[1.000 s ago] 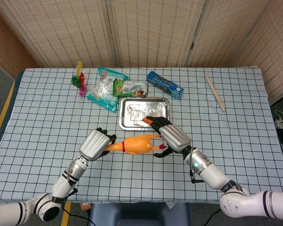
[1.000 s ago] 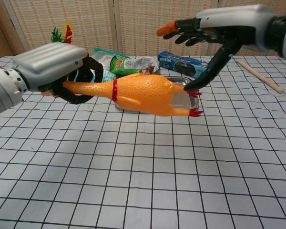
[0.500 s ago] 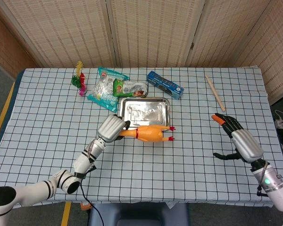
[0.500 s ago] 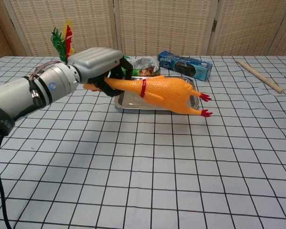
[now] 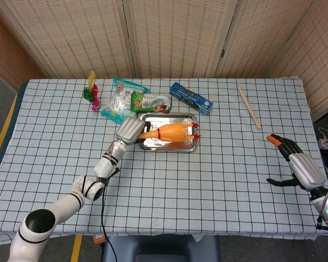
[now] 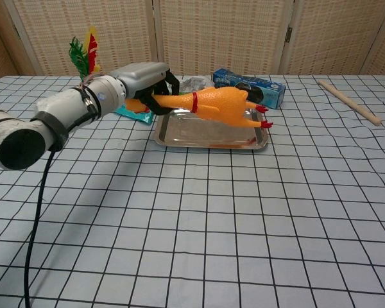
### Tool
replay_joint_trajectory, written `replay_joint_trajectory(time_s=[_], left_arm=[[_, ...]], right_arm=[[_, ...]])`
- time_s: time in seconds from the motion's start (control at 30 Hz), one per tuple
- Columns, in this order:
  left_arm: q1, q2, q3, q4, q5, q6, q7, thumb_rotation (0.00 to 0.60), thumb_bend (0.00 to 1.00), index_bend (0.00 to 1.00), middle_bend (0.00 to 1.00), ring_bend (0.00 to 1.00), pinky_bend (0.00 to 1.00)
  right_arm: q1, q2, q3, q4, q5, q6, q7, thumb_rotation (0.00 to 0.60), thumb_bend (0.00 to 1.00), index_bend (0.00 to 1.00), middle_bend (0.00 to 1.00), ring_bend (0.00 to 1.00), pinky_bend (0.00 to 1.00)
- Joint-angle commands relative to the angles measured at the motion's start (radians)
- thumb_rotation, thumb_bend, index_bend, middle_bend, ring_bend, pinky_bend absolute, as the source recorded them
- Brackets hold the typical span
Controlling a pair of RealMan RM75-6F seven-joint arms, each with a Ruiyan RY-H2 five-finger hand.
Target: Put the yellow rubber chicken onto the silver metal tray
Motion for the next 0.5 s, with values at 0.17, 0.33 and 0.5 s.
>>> replay_joint_trajectory(time_s=[0.17,0.33,0.5], left_arm=[[-0.056,-0.06,0.045,0.116,0.034,-0.04,-0.173,0.6,0.44,0.01,0.08,0.1,0.27],[-0.068,-0.072,0.044,0.151,0.045,0.035,-0.252,0.6,0.4,0.0,0.0,0.0,0.18],[-0.074,-0.041,0.062,0.102,0.057,0.042,-0.274,0.6,0.39,0.0,0.0,0.0,0.17]], right_arm=[[-0.009,0.007,-0.025,0.002,-0.047,0.0,0.025,0.6,0.08,0.0,0.0,0.0,0.0],[-0.027,0.011,-0.03,-0.009,-0.056,0.025,-0.004,0.6,0.08,0.0,0.0,0.0,0.0],[-0.043,0.016,-0.031,-0.028,-0.068,0.057,-0.021,0.6,0.08,0.0,0.0,0.0,0.0]])
